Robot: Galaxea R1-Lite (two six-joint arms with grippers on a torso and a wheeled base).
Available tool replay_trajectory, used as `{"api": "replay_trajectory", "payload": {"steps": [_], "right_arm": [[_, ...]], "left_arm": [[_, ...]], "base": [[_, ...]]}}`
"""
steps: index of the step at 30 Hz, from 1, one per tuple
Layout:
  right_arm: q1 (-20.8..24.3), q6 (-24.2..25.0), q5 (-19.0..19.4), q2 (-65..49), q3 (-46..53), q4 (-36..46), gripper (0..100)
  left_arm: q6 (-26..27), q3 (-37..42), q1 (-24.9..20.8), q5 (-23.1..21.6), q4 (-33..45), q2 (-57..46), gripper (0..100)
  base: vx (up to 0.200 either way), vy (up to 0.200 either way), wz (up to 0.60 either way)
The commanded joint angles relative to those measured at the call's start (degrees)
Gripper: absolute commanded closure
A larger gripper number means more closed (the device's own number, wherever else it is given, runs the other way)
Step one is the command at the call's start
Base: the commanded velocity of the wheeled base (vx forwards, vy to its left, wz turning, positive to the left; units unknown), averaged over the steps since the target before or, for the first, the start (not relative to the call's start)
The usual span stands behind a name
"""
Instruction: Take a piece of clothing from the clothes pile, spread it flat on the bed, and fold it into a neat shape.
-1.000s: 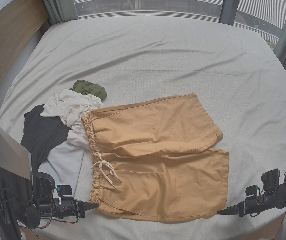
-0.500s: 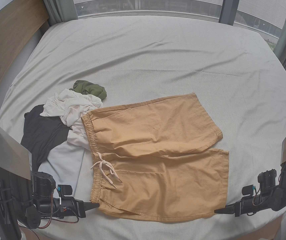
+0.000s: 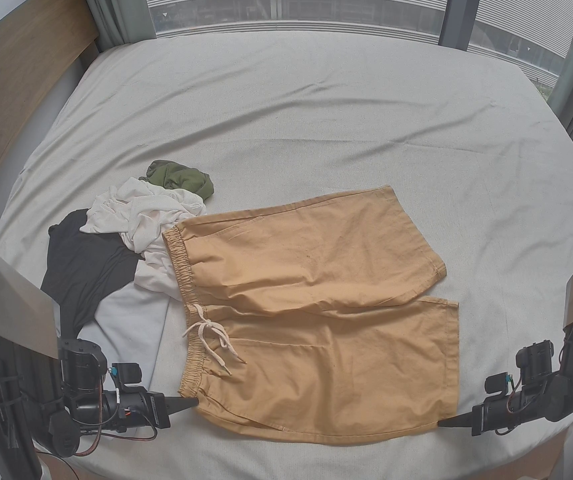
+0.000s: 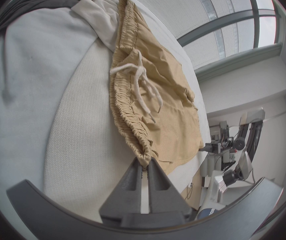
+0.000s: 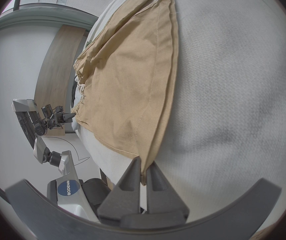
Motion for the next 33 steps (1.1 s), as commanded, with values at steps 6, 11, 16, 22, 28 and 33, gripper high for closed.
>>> {"api": "replay_trajectory", "payload": {"steps": [6, 11, 16, 22, 28, 33], "right_arm": [[0.94, -0.27, -0.04, -16.15, 1.01, 14.00, 100], [1.03, -0.44, -0.04, -17.38, 1.01, 17.16, 100], [0.85, -0.62, -0.21, -18.09, 1.01, 20.15, 100], [0.94, -1.06, -0.39, -20.81, 1.01, 25.34, 100], [1.12, -1.14, -0.39, -26.17, 1.01, 31.49, 100], [1.12, -1.85, -0.39, -30.92, 1.01, 37.02, 100]], "left_arm": [[1.07, 0.99, 0.21, 0.12, 13.39, -9.26, 100], [4.67, 0.99, 0.39, 0.21, 18.75, -11.11, 100], [4.41, 0.99, 0.03, -0.23, 26.22, -17.26, 100], [6.43, 0.99, 0.30, -0.23, 34.66, -21.04, 100], [10.12, 0.99, 0.39, -0.23, 41.69, -23.23, 100], [11.26, 0.99, 0.39, -0.14, 47.14, -26.13, 100]], "base": [[0.000, 0.000, 0.00], [0.000, 0.000, 0.00], [0.000, 0.000, 0.00], [0.000, 0.000, 0.00], [0.000, 0.000, 0.00], [0.000, 0.000, 0.00]]}}
